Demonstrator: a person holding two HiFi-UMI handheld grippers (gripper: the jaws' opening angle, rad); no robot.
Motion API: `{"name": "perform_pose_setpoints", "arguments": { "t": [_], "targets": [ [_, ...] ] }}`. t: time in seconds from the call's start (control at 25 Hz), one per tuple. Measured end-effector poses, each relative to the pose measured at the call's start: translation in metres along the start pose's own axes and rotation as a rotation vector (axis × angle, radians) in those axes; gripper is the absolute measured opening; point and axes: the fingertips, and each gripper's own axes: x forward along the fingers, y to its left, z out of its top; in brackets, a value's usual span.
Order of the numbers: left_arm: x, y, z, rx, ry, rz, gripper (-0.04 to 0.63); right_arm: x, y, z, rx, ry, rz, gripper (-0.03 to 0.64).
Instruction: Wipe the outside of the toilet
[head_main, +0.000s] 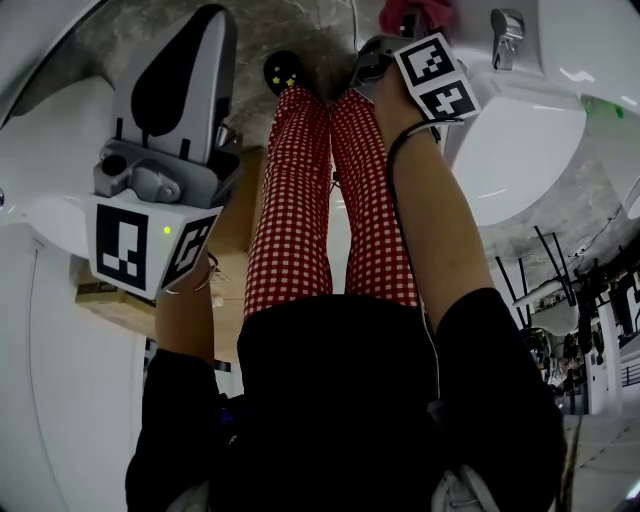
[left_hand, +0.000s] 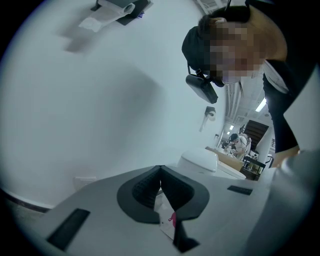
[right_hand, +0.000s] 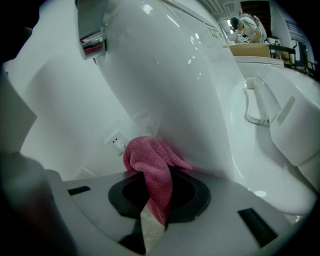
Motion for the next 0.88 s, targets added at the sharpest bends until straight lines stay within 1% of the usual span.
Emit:
{"name": "perform_pose_setpoints", "arguments": {
  "t": [0.12,0.24,0.32,0.44,0.56,0.68,0.8,0.88],
  "targets": [
    [-0.002,0.003,-0.001,0.001,0.005,0.005,0.009,0.002,-0.004,-0.005,-0.022,0.014,-0.005,0.078],
    [-0.003,0.004,0.000,0.000,0.001,0.007,0.009,0.000,-0.003,-0.007,-0.012,0.033,0.002,0.078],
    [-0.002,0.006,0.003,-0.004,-0.009,0.012,0.009,-0.003,0.006,-0.006,-0.020,0.041,0.033,0.078],
    [0.001,0.007,0.010,-0.014,-0.033,0.019,0.011,-0.011,0.028,-0.002,-0.052,0.040,0.106,0.078],
    [0.006,0.002,0.017,-0.010,-0.050,0.005,0.009,-0.021,0.057,0.006,-0.098,0.026,0.201,0.078],
    [0.009,-0.003,0.022,-0.005,-0.052,-0.010,0.009,-0.033,0.077,0.017,-0.097,-0.003,0.269,0.078],
    [0.010,-0.007,0.023,0.001,-0.049,-0.019,0.009,-0.043,0.083,0.030,-0.103,-0.039,0.301,0.078],
    [0.011,-0.008,0.024,0.003,-0.051,-0.024,0.009,-0.048,0.080,0.037,-0.089,-0.058,0.301,0.078]
  ]
}}
